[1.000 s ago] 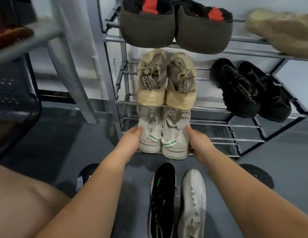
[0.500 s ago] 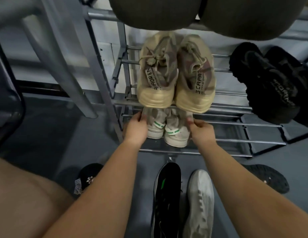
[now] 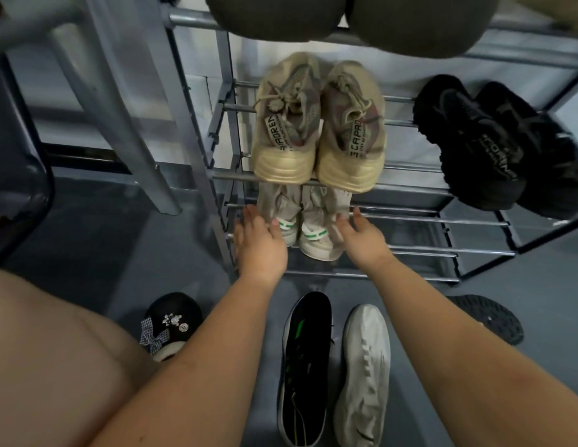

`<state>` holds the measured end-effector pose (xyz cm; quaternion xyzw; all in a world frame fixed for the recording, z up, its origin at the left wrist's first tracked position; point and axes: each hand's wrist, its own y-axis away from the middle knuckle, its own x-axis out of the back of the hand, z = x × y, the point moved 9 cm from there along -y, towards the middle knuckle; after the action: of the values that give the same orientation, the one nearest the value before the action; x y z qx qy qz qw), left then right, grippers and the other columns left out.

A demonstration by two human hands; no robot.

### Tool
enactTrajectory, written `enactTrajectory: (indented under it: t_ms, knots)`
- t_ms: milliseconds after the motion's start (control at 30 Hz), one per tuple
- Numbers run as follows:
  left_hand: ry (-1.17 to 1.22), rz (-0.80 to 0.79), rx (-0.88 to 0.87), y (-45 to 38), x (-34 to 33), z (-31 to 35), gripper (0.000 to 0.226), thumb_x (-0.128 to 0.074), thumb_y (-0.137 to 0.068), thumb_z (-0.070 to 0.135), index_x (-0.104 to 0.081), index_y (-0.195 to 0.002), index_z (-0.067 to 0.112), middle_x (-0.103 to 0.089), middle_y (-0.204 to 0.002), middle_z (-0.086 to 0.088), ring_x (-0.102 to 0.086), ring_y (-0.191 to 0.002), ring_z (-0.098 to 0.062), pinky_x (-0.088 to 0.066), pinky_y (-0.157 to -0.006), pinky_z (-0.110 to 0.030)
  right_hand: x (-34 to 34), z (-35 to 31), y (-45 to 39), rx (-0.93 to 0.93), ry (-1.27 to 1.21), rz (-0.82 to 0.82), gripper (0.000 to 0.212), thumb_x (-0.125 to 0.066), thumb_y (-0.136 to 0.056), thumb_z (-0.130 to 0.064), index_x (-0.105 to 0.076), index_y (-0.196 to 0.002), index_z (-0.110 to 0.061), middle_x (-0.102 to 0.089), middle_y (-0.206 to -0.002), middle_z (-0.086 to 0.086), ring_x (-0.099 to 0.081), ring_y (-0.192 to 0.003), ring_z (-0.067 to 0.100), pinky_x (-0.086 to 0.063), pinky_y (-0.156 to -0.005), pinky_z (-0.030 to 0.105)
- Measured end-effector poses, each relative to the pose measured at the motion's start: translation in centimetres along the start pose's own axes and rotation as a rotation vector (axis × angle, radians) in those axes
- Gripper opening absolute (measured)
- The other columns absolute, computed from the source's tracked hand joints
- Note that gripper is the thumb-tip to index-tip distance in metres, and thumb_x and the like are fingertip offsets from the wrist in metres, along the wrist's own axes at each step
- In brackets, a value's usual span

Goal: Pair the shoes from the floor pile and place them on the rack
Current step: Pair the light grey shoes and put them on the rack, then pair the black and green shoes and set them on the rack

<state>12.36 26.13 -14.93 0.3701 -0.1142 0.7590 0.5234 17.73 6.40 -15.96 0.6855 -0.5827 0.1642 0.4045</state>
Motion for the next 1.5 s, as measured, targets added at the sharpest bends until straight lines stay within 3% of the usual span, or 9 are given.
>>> enactTrajectory:
  t_ms: [133, 300, 433, 600, 733, 1133, 1500]
  knots:
    - [-0.322, 0.031, -0.315, 4.2, -0.6, 2.8, 0.064, -0.030, -0.100, 0.035, -0.002, -0.151, 0.008, -0.001, -0.160, -0.010, 0.007, -0.148, -0.026, 0.006, -0.119, -0.037, 1.0, 0.9, 4.6, 0.167, 0.437, 0.015, 0.079, -0.037, -0.092, -0.059, -0.004, -0.153, -0.020, -0.013, -0.160, 0.008, -0.008, -0.147, 0.027, -0.012, -0.120, 0.043]
    - [-0.565, -0.260, -0.560, 11.4, -6.3, 2.4, 0.069, -0.027, -0.099, 0.044, 0.008, -0.151, 0.014, 0.013, -0.159, -0.006, 0.014, -0.147, -0.022, 0.010, -0.118, -0.035, 0.7, 6.0, 10.7, 0.169, 0.732, -0.093, 0.081, -0.034, -0.093, -0.060, 0.008, -0.152, -0.025, 0.002, -0.161, 0.007, 0.003, -0.149, 0.025, -0.007, -0.120, 0.043]
    - [-0.725, -0.472, -0.630, 15.8, -9.7, 0.0, 0.069, -0.028, -0.099, 0.046, 0.006, -0.151, 0.016, 0.012, -0.160, -0.005, 0.012, -0.147, -0.022, 0.008, -0.119, -0.036, 0.2, 10.5, 15.2, 0.095, 0.795, -0.168, 0.081, -0.035, -0.094, -0.058, 0.011, -0.152, -0.025, 0.009, -0.161, 0.008, 0.006, -0.148, 0.027, -0.008, -0.119, 0.044]
    - [-0.883, -0.591, -0.821, 21.1, -12.3, -0.6, 0.067, -0.026, -0.100, 0.045, 0.006, -0.151, 0.016, 0.009, -0.160, -0.006, 0.010, -0.148, -0.022, 0.010, -0.118, -0.036, -0.4, 15.4, 20.0, 0.026, 0.813, -0.228, 0.082, -0.035, -0.094, -0.057, 0.012, -0.152, -0.023, 0.010, -0.160, 0.009, 0.007, -0.148, 0.027, -0.008, -0.120, 0.043]
    - [-0.963, -0.641, -0.956, 25.0, -14.0, -0.4, 0.069, -0.022, -0.100, 0.048, 0.009, -0.151, 0.014, 0.013, -0.159, -0.006, 0.014, -0.147, -0.021, 0.015, -0.116, -0.034, 0.5, 19.4, 22.5, -0.131, 0.656, -0.221, 0.082, -0.038, -0.093, -0.056, 0.011, -0.152, -0.025, 0.009, -0.161, 0.007, 0.005, -0.148, 0.026, -0.010, -0.119, 0.043]
    - [-1.036, -0.681, -1.055, 25.6, -20.0, 6.7, 0.072, -0.025, -0.099, 0.048, 0.010, -0.151, 0.013, 0.015, -0.159, -0.008, 0.015, -0.147, -0.024, 0.012, -0.117, -0.035, 10.8, 25.8, 20.9, -0.228, 0.724, -0.043, 0.082, -0.040, -0.094, -0.054, 0.007, -0.153, -0.023, 0.003, -0.161, 0.008, -0.002, -0.148, 0.027, -0.014, -0.119, 0.042]
    - [-1.103, -0.772, -1.017, 18.2, -27.7, 8.6, 0.072, -0.026, -0.098, 0.051, 0.008, -0.151, 0.016, 0.012, -0.160, -0.004, 0.013, -0.147, -0.020, 0.008, -0.119, -0.035, 9.7, 30.6, 12.2, -0.292, 0.589, -0.088, 0.079, -0.040, -0.095, -0.052, 0.005, -0.153, -0.023, -0.002, -0.161, 0.007, -0.005, -0.148, 0.028, -0.016, -0.119, 0.044]
